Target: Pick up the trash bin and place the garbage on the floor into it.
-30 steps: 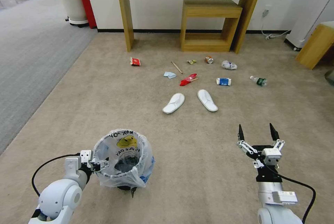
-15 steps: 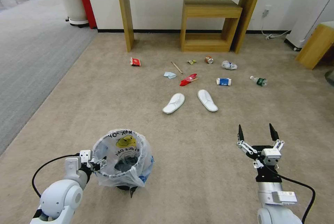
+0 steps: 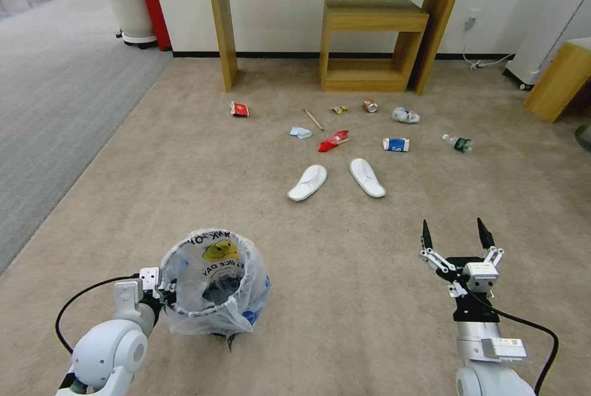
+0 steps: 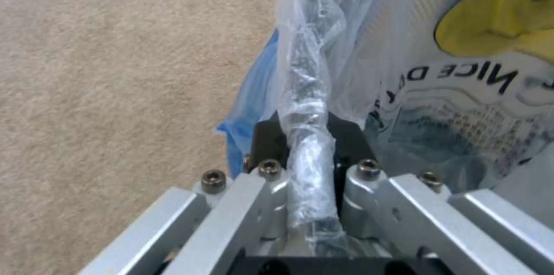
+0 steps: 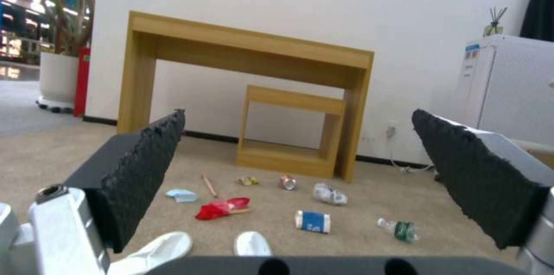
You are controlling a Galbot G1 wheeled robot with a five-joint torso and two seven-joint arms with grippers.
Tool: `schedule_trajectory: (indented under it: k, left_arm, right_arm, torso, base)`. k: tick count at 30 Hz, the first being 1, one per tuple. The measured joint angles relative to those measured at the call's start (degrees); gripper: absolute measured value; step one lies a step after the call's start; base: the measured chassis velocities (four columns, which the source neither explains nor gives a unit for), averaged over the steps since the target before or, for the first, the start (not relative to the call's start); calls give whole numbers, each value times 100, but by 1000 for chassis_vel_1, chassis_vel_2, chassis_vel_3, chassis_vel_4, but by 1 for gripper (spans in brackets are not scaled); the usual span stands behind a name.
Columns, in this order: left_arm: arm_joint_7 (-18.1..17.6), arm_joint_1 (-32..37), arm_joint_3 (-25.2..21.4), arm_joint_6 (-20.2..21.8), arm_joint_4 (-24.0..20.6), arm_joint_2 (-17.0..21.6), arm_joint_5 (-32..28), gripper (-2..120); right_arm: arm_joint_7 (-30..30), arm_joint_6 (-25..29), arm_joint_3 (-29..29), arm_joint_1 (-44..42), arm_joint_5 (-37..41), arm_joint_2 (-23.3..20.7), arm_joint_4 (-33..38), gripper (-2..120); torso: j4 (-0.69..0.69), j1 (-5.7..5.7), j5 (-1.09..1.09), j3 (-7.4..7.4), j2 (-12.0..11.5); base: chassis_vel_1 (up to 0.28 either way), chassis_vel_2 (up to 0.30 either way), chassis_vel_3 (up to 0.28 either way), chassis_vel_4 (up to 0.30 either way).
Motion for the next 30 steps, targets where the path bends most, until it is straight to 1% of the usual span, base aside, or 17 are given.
schedule_trajectory:
  k: [4,9,13,15,17,18,19,21,22,25,26,29,30]
  left_arm:
    - [-2,21,-21,2,-20,16,-24,5]
    - [-67,47,-87,14,-90,20,-135,4]
    - [-206,43,-201,41,-215,-26,-400,2]
    - [-408,28,-334,43,-391,-77,-780,1]
    - [-415,28,-340,44,-399,-79,-797,1]
    - [-508,28,-420,46,-548,-107,-1032,1]
    - [-508,28,-420,46,-548,-107,-1032,1]
    - [-663,40,-560,44,-890,-176,-1480,1]
    - [-663,40,-560,44,-890,-176,-1480,1]
    - [-882,62,-698,37,-1271,-281,-1915,1]
    - [-882,62,-698,37,-1271,-281,-1915,1]
    - [-1104,57,-805,34,-1541,-377,-2291,1]
    - [-1227,54,-857,28,-1656,-416,-2437,1]
  right_arm:
    - [2,2,-2,7,6,-8,-4,100]
    - [3,3,-5,21,15,-17,-12,100]
    - [16,3,-9,34,19,-28,-15,100]
    - [50,-4,-9,45,20,-37,-32,100]
    - [50,-4,-9,45,20,-37,-32,100]
    - [75,-12,-12,56,20,-44,-55,100]
    - [75,-12,-12,56,20,-44,-55,100]
    - [85,-14,-17,81,20,-47,-98,100]
    - [85,-14,-17,81,20,-47,-98,100]
    - [87,-14,-25,94,18,-40,-128,100]
    - [87,-14,-25,94,18,-40,-128,100]
    - [87,7,-27,94,15,-34,-164,100]
    - [87,35,-26,92,15,-33,-184,100]
  torso:
    - [-2,0,0,0,0]
    - [0,0,2,0,0]
    - [1,0,2,1,0]
    - [1,1,3,1,0]
    - [1,1,3,1,0]
    - [1,0,5,1,-1]
    - [1,0,5,1,-1]
    - [1,0,4,1,0]
    - [1,0,4,1,0]
    - [1,0,4,1,0]
    - [1,0,4,1,0]
    - [0,0,4,0,0]
    - [0,0,3,0,-1]
  base:
    - [0,0,0,0]
    - [0,0,0,0]
    - [0,0,0,0]
    - [0,0,0,0]
    - [0,0,0,0]
    - [0,0,0,0]
    - [0,0,0,0]
    - [0,0,0,0]
    - [0,0,0,0]
    - [0,0,0,0]
    - [0,0,0,0]
    - [0,0,0,0]
    - [0,0,0,0]
